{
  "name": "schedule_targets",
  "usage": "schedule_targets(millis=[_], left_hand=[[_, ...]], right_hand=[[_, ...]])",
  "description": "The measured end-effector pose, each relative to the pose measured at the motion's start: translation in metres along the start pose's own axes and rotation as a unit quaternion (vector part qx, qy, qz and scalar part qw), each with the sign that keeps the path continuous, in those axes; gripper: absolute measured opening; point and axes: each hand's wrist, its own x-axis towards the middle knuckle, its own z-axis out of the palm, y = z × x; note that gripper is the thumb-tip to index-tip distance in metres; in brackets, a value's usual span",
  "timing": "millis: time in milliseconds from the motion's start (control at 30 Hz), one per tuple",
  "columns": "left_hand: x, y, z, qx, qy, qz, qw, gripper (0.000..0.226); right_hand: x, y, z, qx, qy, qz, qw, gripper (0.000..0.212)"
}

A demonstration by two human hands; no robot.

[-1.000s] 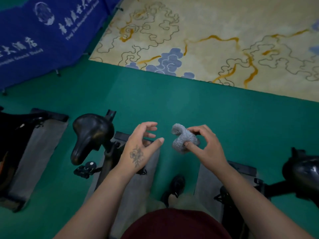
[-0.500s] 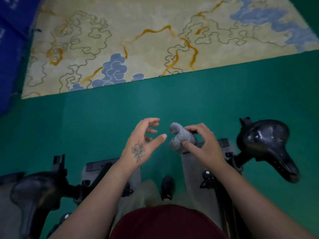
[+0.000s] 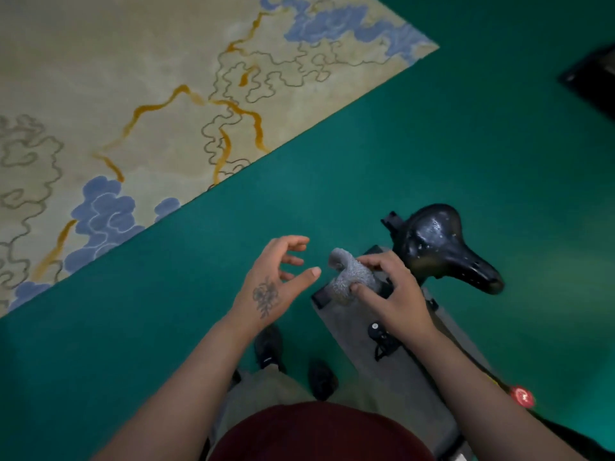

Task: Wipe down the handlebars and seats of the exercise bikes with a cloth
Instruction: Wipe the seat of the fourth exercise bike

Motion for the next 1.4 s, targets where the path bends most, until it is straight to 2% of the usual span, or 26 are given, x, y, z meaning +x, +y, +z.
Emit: schedule_targets(millis=[367, 600, 867, 1067, 1400], left_hand=[[0.083, 0.009, -0.001, 0.008, -0.17, 0.055, 0.984, 0.052], [0.103, 0.027, 0.032, 0.018, -0.246, 0.072, 0.966, 0.052], [0.128, 0.044, 0.073, 0.031, -0.279, 0.069, 0.957, 0.053], [0.152, 0.056, 0.103, 0.055, -0.275, 0.052, 0.959, 0.063], [0.189, 0.053, 0.14, 0.06, -0.262, 0.032, 0.963, 0.05]], right_hand=[[-0.025, -0.017, 0.01, -0.013, 0.16, 0.12, 0.98, 0.03], [-0.051, -0.011, -0.001, -0.029, 0.219, 0.178, 0.959, 0.027], [-0.052, 0.016, -0.033, -0.033, 0.237, 0.2, 0.95, 0.029], [-0.038, 0.05, -0.056, -0.004, 0.229, 0.203, 0.952, 0.031], [-0.009, 0.084, -0.084, 0.015, 0.208, 0.183, 0.961, 0.03]])
